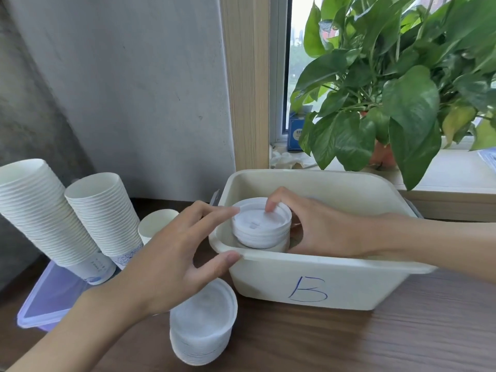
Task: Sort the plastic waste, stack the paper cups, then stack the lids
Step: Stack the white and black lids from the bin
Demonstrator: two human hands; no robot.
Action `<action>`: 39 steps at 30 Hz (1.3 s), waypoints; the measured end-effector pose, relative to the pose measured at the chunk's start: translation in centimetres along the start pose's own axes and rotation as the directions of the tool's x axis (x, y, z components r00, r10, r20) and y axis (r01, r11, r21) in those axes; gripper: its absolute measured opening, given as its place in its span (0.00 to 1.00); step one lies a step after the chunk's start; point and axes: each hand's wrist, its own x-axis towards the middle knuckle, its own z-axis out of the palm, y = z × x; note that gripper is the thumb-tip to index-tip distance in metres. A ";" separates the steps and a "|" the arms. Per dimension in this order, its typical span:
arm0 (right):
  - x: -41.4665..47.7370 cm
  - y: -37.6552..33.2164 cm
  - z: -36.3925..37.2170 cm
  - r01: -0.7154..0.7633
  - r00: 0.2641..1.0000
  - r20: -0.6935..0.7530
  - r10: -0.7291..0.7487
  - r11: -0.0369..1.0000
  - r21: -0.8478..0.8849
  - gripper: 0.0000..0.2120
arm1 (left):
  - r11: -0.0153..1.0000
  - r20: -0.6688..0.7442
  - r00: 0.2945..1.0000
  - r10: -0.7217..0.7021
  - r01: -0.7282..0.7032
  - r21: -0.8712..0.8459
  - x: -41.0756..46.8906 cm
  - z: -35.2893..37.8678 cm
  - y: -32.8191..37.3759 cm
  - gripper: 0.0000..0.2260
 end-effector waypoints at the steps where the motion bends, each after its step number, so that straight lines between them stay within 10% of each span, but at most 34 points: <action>1: -0.1 0.0 -0.1 0.001 1.000 -0.003 -0.001 1.000 0.013 0.28 | 1.000 0.001 1.000 -0.013 0.013 -0.022 0.1 0.0 0.1 0.25; 7: -0.7 -0.1 -0.4 0.020 1.000 0.002 -0.020 0.999 0.043 0.28 | 1.000 -0.047 0.999 -0.028 0.028 0.004 2.3 -0.5 1.5 0.18; 23: -2.8 0.5 -1.9 -0.121 0.993 0.032 0.117 0.965 0.231 0.31 | 0.998 0.388 0.922 -0.022 0.041 -0.040 6.9 -3.1 4.2 0.05; 27: -3.2 -0.1 -2.7 -0.297 0.953 0.115 0.279 0.800 0.521 0.20 | 0.986 0.424 0.905 -0.043 0.106 -0.127 7.3 -2.8 4.5 0.05; 39: -3.2 -0.7 -1.9 -0.291 0.946 0.014 0.325 0.829 0.477 0.13 | 0.948 0.396 0.911 -0.118 0.221 -0.228 7.5 -2.1 5.2 0.07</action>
